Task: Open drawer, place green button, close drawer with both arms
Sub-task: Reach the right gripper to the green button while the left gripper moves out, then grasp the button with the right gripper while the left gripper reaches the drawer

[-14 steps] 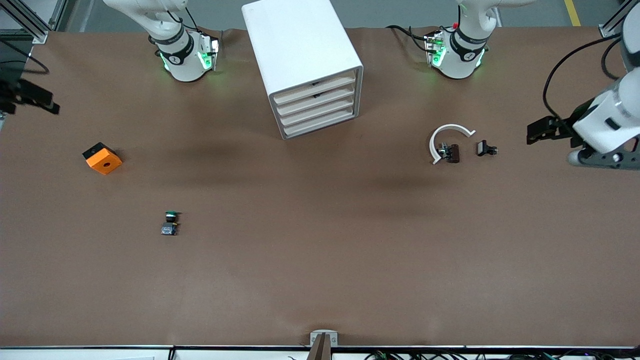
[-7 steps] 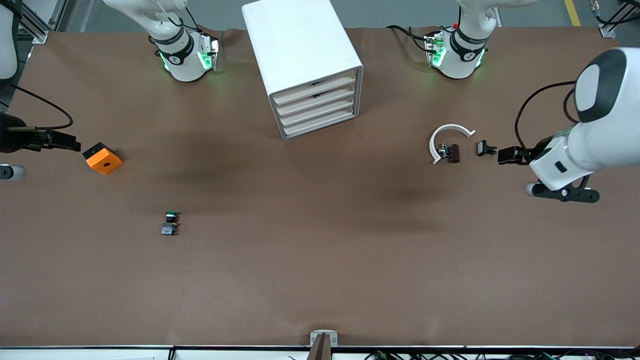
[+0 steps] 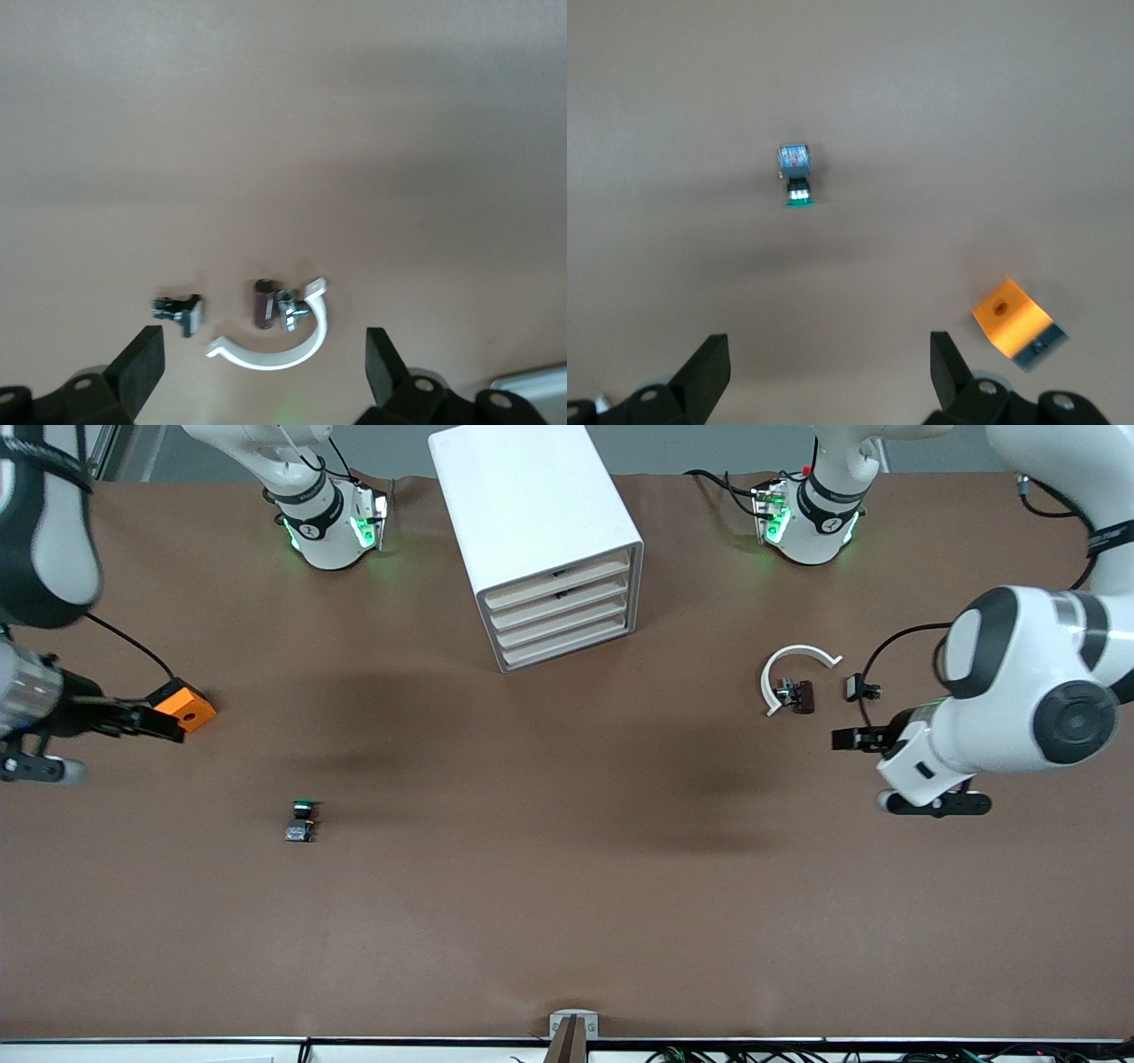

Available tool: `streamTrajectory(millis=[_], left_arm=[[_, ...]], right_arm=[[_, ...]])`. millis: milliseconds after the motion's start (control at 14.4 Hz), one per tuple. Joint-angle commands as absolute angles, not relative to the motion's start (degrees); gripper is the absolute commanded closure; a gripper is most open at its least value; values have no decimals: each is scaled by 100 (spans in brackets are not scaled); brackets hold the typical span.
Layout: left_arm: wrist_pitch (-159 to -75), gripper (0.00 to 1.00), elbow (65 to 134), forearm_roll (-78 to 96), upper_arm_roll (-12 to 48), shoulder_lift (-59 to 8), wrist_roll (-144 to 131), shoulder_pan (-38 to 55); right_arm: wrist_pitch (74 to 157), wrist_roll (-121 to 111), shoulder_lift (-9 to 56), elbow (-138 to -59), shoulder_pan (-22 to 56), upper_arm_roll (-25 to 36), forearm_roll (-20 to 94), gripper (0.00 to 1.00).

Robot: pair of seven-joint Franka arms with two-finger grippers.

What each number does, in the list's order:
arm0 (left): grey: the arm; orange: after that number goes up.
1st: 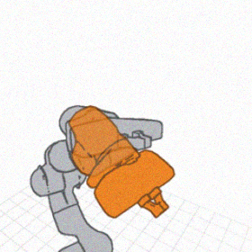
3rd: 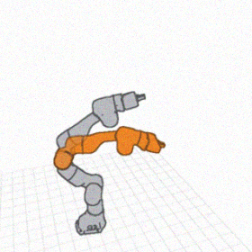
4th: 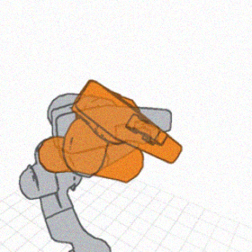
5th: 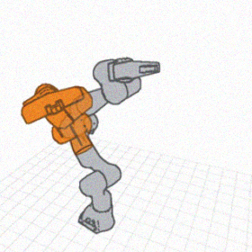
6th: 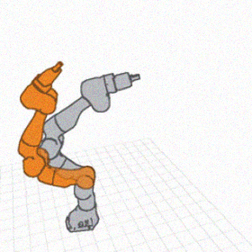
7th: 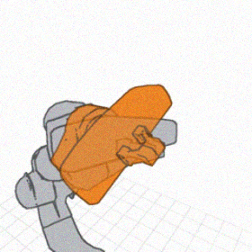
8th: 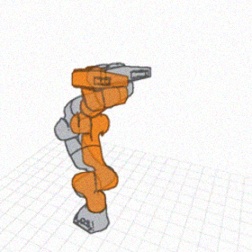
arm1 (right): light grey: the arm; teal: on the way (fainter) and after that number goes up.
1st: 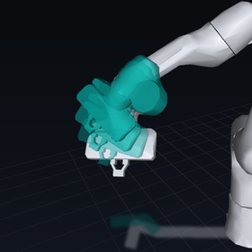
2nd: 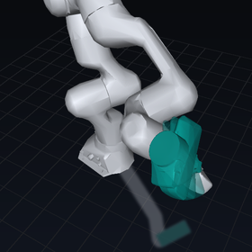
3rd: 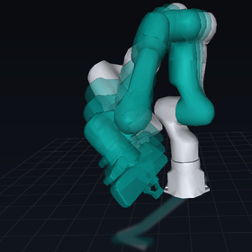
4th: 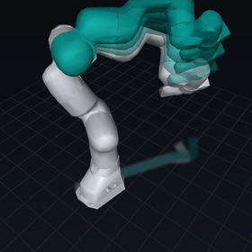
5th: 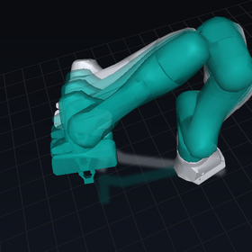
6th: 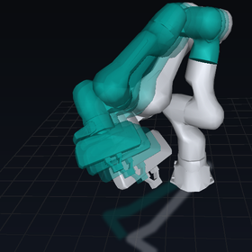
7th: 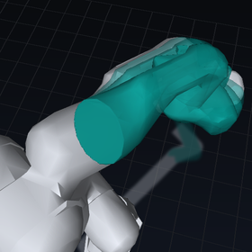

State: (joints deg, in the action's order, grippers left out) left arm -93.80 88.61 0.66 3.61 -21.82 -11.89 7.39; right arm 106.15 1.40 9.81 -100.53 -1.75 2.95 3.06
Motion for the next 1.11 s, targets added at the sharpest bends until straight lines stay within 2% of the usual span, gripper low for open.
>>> streamTrajectory(millis=[0,278,695,1042], left_arm=[[-9422,0,8736,123,369,-2355,-1835,957],[-9308,0,8385,816,360,-2671,-3440,1247],[-9053,0,8332,1992,360,-3075,-5534,1521],[-8790,0,8218,2855,369,-3498,-6818,1661]], right_arm=[[11520,456,1290,-10520,17,308,448,0],[12364,685,1932,-10521,368,325,431,0],[13437,712,2679,-10529,431,325,378,0],[13860,686,3032,-10529,439,325,334,0]])
